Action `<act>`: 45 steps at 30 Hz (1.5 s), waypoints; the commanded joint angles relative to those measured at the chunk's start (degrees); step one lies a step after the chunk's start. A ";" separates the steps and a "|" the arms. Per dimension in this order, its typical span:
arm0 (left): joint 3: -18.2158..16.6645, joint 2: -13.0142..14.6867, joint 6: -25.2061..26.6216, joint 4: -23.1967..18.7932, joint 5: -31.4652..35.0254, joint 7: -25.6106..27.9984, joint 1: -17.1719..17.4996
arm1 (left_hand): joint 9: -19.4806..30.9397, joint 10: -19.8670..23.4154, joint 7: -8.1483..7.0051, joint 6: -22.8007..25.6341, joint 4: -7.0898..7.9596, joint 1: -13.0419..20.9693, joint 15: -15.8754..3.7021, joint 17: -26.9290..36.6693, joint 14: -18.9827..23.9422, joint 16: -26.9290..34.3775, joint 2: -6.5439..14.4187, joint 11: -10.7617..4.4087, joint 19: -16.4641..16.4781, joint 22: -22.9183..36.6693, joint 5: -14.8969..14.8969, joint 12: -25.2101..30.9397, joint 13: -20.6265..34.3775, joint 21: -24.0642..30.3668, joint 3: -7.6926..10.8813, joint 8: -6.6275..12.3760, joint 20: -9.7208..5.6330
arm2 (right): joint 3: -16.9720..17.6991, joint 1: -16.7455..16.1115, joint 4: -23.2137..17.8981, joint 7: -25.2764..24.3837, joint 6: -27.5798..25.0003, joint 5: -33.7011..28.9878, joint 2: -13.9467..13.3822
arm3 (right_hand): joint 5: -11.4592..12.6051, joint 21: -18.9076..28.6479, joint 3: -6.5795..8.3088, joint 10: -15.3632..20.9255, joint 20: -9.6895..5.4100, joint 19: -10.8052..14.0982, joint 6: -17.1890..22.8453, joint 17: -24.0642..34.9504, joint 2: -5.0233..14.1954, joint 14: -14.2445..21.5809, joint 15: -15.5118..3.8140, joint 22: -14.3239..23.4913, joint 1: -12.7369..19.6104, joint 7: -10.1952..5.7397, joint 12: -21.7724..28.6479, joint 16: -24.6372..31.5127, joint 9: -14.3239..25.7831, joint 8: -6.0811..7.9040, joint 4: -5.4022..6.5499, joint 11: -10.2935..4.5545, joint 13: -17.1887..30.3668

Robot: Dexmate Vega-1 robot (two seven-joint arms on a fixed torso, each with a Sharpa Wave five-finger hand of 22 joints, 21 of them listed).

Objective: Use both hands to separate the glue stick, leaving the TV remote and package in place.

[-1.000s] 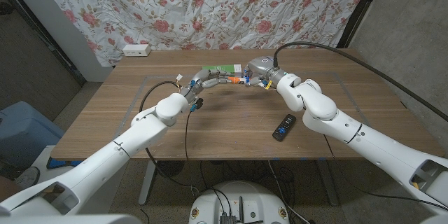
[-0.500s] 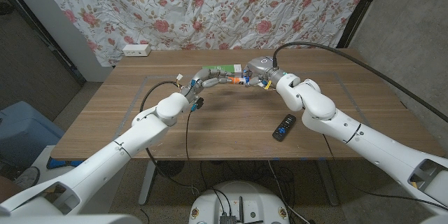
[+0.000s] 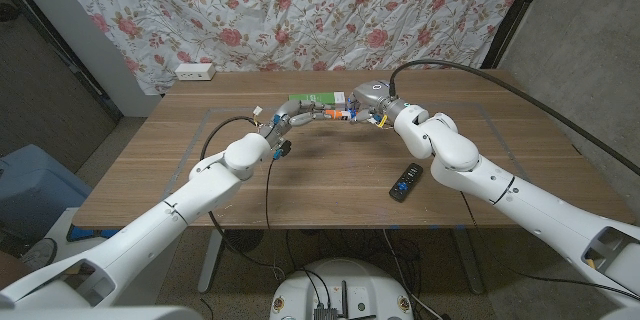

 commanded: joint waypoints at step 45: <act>1.05 -1.85 3.07 -0.36 4.08 4.74 -0.67 | 0.45 8.92 2.18 9.59 0.06 3.28 -4.50 0.01 4.43 -0.19 3.43 -0.89 2.93 0.27 0.12 0.59 0.24 0.63 -0.45 0.27 -1.98 | -1.01 0.51 0.85 -0.48 -1.22 -1.37 1.10 | 0.21 -0.05 -0.53 0.82 -0.08 -0.21 5.26 0.16 1.80 0.11 -6.44 0.11 0.90 -3.44 0.69 0.78 0.32 0.66 0.20 0.23 0.49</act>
